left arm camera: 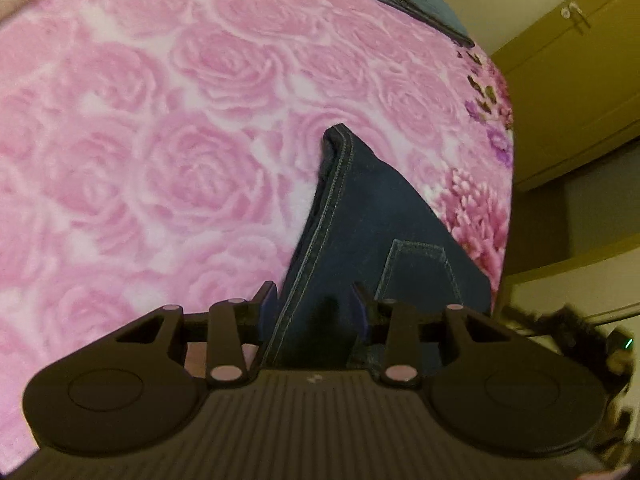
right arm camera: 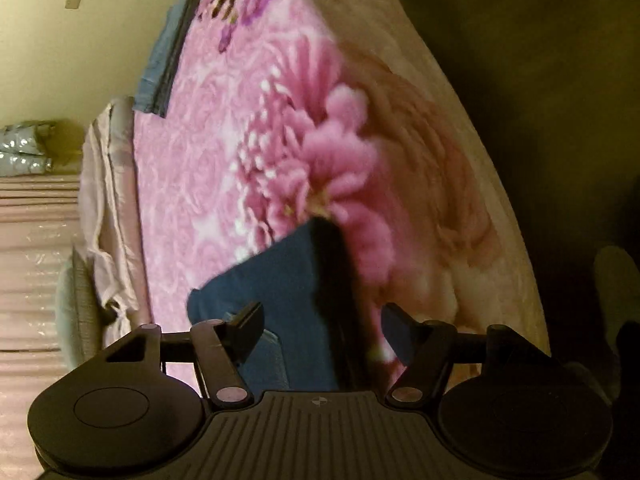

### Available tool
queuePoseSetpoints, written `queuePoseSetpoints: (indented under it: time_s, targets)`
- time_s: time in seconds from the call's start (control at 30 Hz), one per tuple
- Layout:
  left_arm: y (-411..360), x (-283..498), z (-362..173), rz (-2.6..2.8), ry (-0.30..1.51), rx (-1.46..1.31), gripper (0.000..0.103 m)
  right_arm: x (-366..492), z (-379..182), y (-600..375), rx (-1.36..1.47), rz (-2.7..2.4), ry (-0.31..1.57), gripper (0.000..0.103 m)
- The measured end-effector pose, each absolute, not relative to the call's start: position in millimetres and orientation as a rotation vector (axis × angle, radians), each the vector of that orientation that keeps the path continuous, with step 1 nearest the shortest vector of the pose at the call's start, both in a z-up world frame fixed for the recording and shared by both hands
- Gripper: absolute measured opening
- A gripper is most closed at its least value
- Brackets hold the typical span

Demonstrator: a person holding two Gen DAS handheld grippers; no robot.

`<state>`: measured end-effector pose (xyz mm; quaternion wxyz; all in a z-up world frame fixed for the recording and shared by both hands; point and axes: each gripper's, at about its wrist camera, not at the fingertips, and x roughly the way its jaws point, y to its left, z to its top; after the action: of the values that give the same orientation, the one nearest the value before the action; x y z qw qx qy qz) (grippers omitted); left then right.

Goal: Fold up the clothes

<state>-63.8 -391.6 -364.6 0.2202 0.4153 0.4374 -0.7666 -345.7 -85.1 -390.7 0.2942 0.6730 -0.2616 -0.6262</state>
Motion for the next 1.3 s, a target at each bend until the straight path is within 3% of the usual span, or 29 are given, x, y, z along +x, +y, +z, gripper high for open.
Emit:
queuePoseSetpoints:
  time_s: [0.07, 0.3, 0.37, 0.43, 0.47, 0.5, 0.57, 0.73, 0.93, 1.03, 1.07, 1.1, 1.3]
  targets:
    - [-403, -65, -378, -2.124, 1.288, 1.124, 0.034, -337, -397, -85, 1.783, -1.656, -0.714, 0.052]
    - [-428, -77, -417, -2.128, 1.503, 1.09, 0.032, -321, -414, -80, 1.731, -1.671, -0.728, 0.05]
    - [-430, -79, -422, -2.141, 1.555, 1.082, 0.031, -320, -415, -79, 1.718, -1.678, -0.73, 0.042]
    - [-430, -78, -422, -2.162, 1.581, 1.072, 0.024, -320, -415, -80, 1.708, -1.682, -0.727, 0.041]
    - [-430, -78, -423, -2.172, 1.594, 1.067, 0.01, -320, -414, -81, 1.703, -1.686, -0.719, 0.036]
    - [-430, -77, -422, -2.188, 1.58, 1.072, 0.006, -319, -413, -83, 1.695, -1.691, -0.699, 0.028]
    - [-429, -72, -417, -2.233, 1.568, 1.049, 0.003, -317, -411, -87, 1.678, -1.702, -0.648, 0.019]
    - [-429, -63, -394, -2.352, 1.491, 0.957, 0.002, -315, -404, -94, 1.63, -1.738, -0.504, 0.01]
    - [-432, -59, -424, -2.24, 1.555, 0.969, 0.003, -311, -405, -98, 1.603, -1.756, -0.422, 0.011]
    - [-429, -52, -418, -2.23, 1.582, 0.951, 0.008, -310, -397, -91, 1.589, -1.765, -0.434, 0.048]
    - [-428, -48, -416, -2.223, 1.595, 0.947, 0.018, -309, -395, -88, 1.584, -1.768, -0.441, 0.053]
    - [-426, -44, -415, -2.214, 1.607, 0.958, 0.03, -309, -392, -86, 1.58, -1.771, -0.448, 0.054]
    - [-406, -20, -428, -2.151, 1.684, 1.056, 0.031, -284, -405, -68, 1.674, -1.628, -0.555, 0.053]
